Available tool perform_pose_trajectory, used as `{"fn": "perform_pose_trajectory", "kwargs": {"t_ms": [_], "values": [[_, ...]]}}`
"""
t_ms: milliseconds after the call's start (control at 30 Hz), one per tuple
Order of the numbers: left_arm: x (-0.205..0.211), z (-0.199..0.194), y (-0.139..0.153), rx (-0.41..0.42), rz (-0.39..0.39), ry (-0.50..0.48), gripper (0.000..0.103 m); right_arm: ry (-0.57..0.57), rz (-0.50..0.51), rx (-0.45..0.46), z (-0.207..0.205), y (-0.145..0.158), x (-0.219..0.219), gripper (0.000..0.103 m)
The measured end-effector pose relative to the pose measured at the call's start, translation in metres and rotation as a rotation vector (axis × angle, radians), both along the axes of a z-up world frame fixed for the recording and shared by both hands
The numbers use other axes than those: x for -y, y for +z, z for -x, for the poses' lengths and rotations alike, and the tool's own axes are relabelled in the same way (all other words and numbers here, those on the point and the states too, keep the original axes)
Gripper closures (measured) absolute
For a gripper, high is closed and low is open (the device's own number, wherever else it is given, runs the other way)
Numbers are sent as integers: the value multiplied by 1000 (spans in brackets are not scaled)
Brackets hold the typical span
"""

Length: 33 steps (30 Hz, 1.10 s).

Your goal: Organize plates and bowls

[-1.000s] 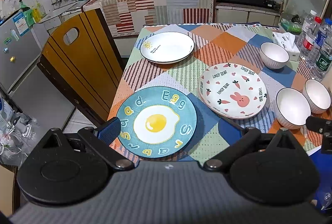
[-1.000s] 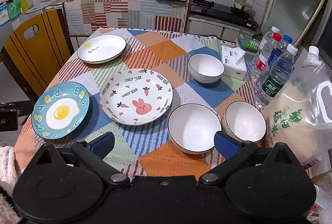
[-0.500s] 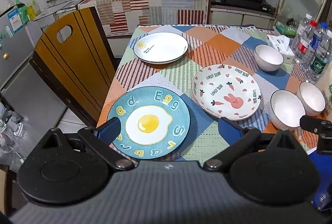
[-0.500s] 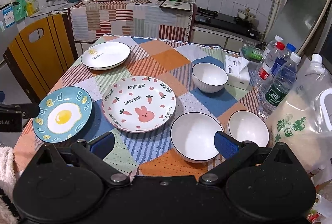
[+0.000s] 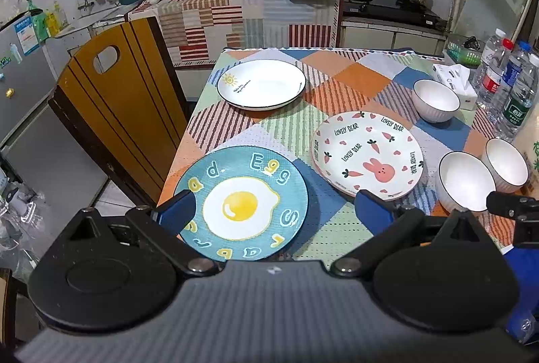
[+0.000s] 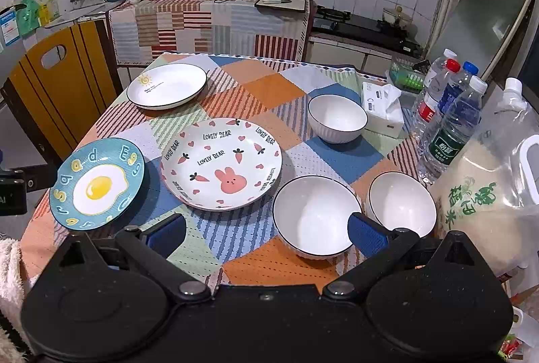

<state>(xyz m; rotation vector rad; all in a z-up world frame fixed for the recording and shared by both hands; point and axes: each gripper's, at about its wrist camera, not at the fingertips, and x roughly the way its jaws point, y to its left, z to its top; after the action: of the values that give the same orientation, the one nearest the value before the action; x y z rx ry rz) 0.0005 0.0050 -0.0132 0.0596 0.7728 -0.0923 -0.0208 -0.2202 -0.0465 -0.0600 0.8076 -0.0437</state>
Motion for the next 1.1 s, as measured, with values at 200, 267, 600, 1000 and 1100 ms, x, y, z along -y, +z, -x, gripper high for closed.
{"fn": "perform_pose_trajectory", "kwargs": {"t_ms": [200,267,600,1000,1100], "values": [[-2,0,-2,-11,10,5,1,-3,2,-3,0,-1,1,0],[-2,0,-2,-14,9,5,1,-12,23,-6,0,-2,0,0],[-1,-1,-1,-19,18,-2,1,-27,29,-19,-2,-3,1,0],[8,-20,2,-2,28,-32,1,44,-12,-3,-24,5,9,0],[17,-34,5,-3,30,-83,0,84,-88,56,-42,16,23,0]]}}
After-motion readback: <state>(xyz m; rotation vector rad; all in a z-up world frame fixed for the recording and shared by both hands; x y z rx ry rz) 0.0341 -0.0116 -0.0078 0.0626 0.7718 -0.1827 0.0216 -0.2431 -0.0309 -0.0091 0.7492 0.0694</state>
